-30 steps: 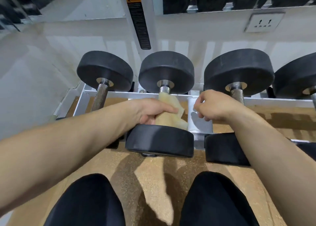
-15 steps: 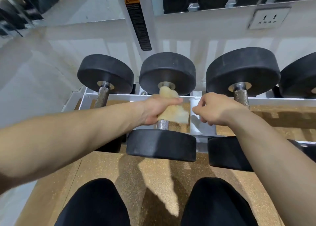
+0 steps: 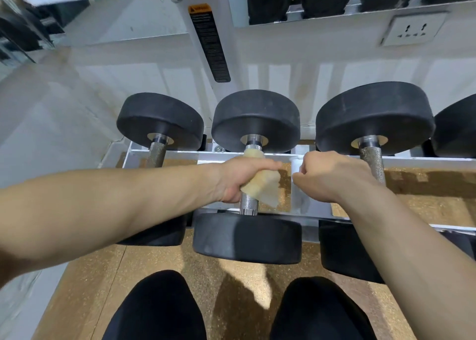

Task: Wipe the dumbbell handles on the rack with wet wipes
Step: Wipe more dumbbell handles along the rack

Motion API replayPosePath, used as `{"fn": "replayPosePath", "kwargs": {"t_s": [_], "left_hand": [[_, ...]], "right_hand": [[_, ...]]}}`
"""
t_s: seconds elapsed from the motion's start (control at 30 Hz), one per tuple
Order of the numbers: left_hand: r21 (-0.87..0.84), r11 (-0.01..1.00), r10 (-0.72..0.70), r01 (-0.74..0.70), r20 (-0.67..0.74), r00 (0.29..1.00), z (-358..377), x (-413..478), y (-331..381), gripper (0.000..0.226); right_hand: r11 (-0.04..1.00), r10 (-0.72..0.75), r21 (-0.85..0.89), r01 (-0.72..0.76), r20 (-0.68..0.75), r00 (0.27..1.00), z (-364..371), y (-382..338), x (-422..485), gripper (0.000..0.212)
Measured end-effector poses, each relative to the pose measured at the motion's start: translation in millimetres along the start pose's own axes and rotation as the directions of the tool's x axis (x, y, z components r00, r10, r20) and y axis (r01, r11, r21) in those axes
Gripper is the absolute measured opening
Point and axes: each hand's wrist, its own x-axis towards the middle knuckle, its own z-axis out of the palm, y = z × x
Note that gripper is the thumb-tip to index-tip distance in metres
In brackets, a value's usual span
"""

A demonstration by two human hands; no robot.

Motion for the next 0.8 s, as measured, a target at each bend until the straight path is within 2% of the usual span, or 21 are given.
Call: {"fn": "replayPosePath", "kwargs": {"t_s": [0.13, 0.23, 0.3, 0.4, 0.53, 0.6, 0.67, 0.73, 0.8], "left_hand": [[-0.177, 0.981, 0.088, -0.075, 0.068, 0.994, -8, 10, 15, 0.021], [-0.180, 0.976, 0.135, -0.122, 0.061, 0.989, -10, 8, 14, 0.016], [-0.097, 0.984, 0.155, -0.148, 0.063, 0.986, -14, 6, 8, 0.018], [0.145, 0.982, 0.106, -0.117, 0.080, 0.991, -23, -6, 0, 0.028], [0.440, 0.890, 0.061, -0.118, 0.140, 0.988, -43, -25, 0, 0.022], [0.493, 0.855, 0.132, -0.160, 0.092, 0.987, -52, -32, 1, 0.016], [0.466, 0.853, 0.262, -0.235, 0.007, 0.965, -60, -33, 0, 0.019], [0.448, 0.837, 0.400, -0.314, -0.109, 0.910, -68, -32, -3, 0.027], [0.495, 0.791, 0.519, -0.360, -0.231, 0.823, -73, -34, -4, 0.038]], "right_hand": [[0.999, 0.015, -0.029, -0.016, -0.014, 1.000, 1, 0, -1, 0.018], [0.998, 0.021, -0.057, -0.022, -0.017, 1.000, 1, -1, -1, 0.021], [0.997, 0.026, -0.078, -0.026, -0.006, 1.000, 0, -2, -2, 0.021], [0.995, 0.019, -0.098, -0.020, -0.012, 1.000, 0, -3, -3, 0.021], [0.992, 0.005, -0.126, -0.007, -0.023, 1.000, 0, -4, -5, 0.019], [0.992, 0.007, -0.127, -0.009, -0.013, 1.000, 0, -5, -6, 0.020], [0.991, -0.014, -0.133, 0.014, 0.001, 1.000, 1, -5, -6, 0.020], [0.988, -0.063, -0.140, 0.066, 0.032, 0.998, 3, -5, -5, 0.020], [0.985, -0.155, -0.079, 0.157, 0.027, 0.988, 5, -4, -3, 0.023]]}}
